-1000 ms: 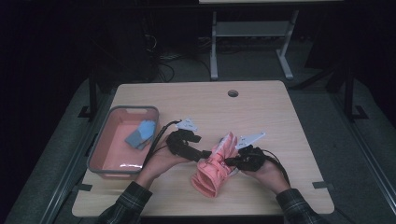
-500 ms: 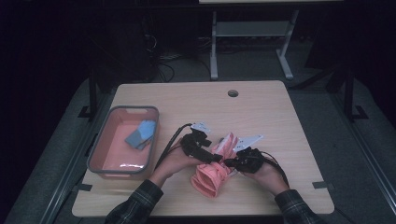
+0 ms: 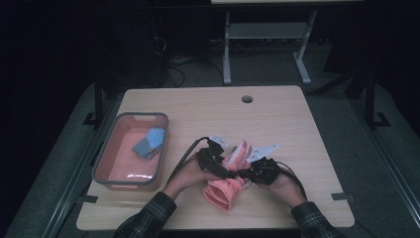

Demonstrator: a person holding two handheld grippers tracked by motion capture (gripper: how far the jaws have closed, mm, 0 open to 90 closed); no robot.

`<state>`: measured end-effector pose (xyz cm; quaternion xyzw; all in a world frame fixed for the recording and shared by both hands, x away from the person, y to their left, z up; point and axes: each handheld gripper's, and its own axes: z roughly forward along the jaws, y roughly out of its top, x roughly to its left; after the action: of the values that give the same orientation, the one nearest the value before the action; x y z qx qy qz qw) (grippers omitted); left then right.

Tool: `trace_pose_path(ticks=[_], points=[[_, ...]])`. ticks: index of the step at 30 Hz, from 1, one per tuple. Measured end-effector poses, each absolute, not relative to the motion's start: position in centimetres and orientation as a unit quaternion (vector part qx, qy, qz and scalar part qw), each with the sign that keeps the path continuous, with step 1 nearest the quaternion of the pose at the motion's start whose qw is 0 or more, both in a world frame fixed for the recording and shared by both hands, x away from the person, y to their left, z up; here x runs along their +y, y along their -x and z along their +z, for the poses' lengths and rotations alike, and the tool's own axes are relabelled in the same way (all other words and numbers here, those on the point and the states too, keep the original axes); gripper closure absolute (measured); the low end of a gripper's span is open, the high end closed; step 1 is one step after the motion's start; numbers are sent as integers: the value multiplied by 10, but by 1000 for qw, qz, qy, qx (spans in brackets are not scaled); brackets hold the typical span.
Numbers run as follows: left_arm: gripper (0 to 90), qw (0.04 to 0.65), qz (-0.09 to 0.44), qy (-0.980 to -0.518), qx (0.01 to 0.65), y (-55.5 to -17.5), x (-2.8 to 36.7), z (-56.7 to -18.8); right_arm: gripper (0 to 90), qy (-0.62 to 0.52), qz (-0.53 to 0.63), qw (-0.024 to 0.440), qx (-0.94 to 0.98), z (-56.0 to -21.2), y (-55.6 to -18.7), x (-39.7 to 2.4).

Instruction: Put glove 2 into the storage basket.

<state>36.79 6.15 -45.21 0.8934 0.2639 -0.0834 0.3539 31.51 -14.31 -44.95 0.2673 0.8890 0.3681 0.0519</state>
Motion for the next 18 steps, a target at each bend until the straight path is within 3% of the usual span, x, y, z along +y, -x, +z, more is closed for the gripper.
trace_pose_path(ticks=[18], points=[[296, 352, -131, -888, 264, -372, 62, -460, 900, -273, 363, 53, 889, -449, -310, -156]])
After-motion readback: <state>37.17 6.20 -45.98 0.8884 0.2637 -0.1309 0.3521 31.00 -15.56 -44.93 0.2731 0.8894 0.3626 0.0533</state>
